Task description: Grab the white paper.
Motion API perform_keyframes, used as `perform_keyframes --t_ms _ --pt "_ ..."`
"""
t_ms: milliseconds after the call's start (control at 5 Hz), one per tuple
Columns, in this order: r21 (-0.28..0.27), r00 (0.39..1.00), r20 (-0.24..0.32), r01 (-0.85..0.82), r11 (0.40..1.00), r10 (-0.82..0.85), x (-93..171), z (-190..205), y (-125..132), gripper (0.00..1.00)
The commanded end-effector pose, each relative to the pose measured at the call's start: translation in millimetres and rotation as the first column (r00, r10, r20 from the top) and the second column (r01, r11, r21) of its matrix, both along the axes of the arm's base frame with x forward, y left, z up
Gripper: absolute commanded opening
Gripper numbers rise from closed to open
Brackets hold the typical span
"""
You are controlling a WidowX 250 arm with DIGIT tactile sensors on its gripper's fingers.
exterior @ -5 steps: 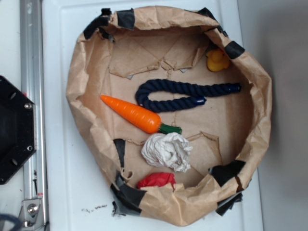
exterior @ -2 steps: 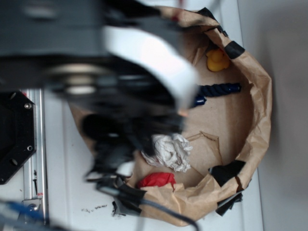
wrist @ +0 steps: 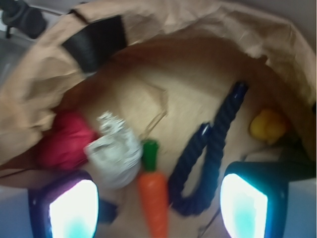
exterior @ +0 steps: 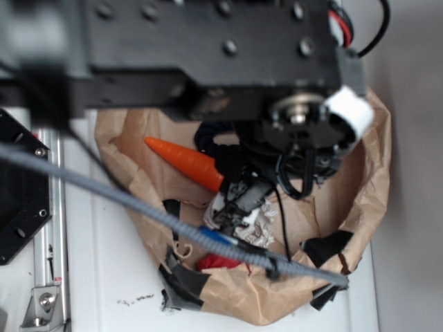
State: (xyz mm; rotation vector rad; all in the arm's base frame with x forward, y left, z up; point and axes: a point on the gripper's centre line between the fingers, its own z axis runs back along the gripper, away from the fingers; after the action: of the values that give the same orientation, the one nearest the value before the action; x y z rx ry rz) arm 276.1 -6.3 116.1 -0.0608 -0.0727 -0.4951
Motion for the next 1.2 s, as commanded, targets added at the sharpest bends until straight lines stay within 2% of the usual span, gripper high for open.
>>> perform_keyframes --t_ms 0,400,600,800,1000 --pt "-0.107 0.972 0.000 0.232 0.967 -0.233 -18.9 -28.9 -35.1 1.00" --pt "-0.118 0.957 0.026 0.289 0.950 -0.288 -18.7 -56.5 -59.2 1.00" --pt "-0.056 0.956 0.018 0.293 0.955 -0.292 -14.7 -70.1 -71.4 1.00" --pt "-0.040 0.969 0.000 0.247 0.968 -0.247 -7.1 -75.6 -74.7 0.00" --pt "0.013 0.994 0.028 0.104 0.995 -0.104 5.5 -61.2 -58.2 0.00"
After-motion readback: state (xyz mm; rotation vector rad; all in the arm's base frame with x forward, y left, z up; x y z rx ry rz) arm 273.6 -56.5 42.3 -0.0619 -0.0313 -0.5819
